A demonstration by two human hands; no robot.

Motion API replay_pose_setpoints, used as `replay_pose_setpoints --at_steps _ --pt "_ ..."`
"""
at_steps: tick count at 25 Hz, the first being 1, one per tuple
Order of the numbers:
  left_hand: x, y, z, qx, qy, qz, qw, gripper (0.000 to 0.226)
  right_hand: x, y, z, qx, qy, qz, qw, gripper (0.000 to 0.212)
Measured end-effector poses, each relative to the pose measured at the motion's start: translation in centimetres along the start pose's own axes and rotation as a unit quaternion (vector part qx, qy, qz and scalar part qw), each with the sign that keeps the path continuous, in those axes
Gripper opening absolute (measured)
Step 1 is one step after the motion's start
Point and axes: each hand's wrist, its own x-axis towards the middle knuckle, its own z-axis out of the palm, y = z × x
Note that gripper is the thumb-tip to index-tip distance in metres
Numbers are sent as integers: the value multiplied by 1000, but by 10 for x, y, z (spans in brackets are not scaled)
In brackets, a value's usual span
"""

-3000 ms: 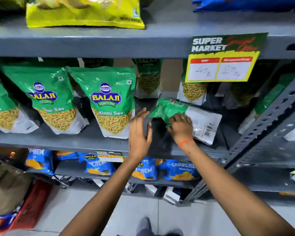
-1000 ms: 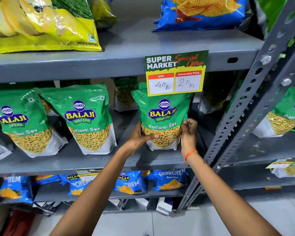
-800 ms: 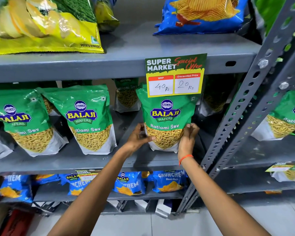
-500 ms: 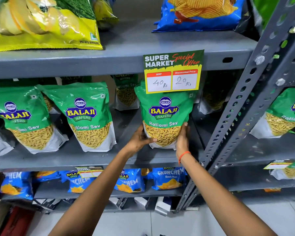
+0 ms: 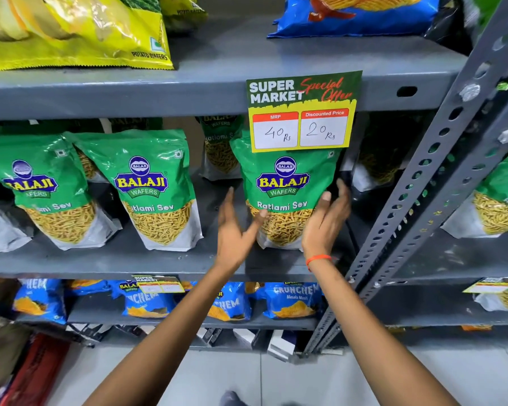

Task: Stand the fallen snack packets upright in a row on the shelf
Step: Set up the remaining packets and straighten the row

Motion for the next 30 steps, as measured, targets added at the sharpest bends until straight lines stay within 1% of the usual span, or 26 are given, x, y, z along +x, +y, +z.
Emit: replay_pose_setpoints --at_steps 1,3,5,6,8,10,11,12,13,14,15,16,17,18,19,20,21,23,25,27,29,30 --pt "-4 6 -4 34 61 72 995 78 -4 -11 1 -16 13 -82 996 60" --pt "-6 17 -18 85 137 202 966 67 -18 -36 6 -37 7 -202 979 57" --pt "2 25 -39 108 183 271 939 62 -32 -52 20 -51 -19 -275 960 53" --pt "7 23 -53 116 204 281 930 61 -40 -59 29 -50 -28 -298 953 52" --pt "15 6 -86 124 246 259 926 63 -60 -67 52 -32 -43 -347 936 49" --pt "21 -19 -123 113 269 207 934 72 -82 -72 82 -14 -70 -383 921 46" --pt "24 -34 -140 100 261 174 944 80 -95 -72 100 -8 -88 -377 922 45" --pt "28 -49 -155 82 242 138 957 87 -108 -70 119 -5 -101 -350 931 44" --pt "31 -65 -165 55 216 101 970 95 -119 -66 137 -1 -106 -300 948 43" --pt "36 -81 -174 17 182 64 981 102 -128 -62 155 7 -100 -224 970 42" --pt "39 -93 -178 -28 140 28 989 107 -133 -52 171 25 -82 -123 989 39" --pt "41 -102 -182 -77 95 -8 992 108 -135 -47 183 49 -64 -4 997 36" --pt "43 -107 -186 -119 55 -37 991 101 -137 -44 192 80 -57 121 988 34" --pt "44 -112 -187 -153 24 -50 987 86 -138 -44 198 106 -66 219 968 35" --pt "45 -115 -187 -178 -4 -48 983 72 -139 -40 202 120 -76 284 948 38" --pt "46 -117 -187 -188 -20 -47 981 67 -143 -40 204 129 -81 321 935 41" --pt "46 -116 -188 -189 -31 -45 980 72 -145 -42 205 135 -81 334 929 43" --pt "45 -114 -184 -193 -37 -57 979 81 -146 -39 206 133 -69 329 932 48" --pt "42 -115 -179 -178 -33 -66 981 79 -142 -37 205 126 -59 336 932 50" --pt "42 -115 -176 -157 -41 -51 985 75 -139 -37 202 126 -57 341 930 46" --pt "43 -113 -177 -160 -58 -44 984 81 -139 -39 198 129 -56 345 928 47" --pt "42 -113 -177 -166 -57 -55 983 84 -138 -42 195 135 -55 342 928 47"
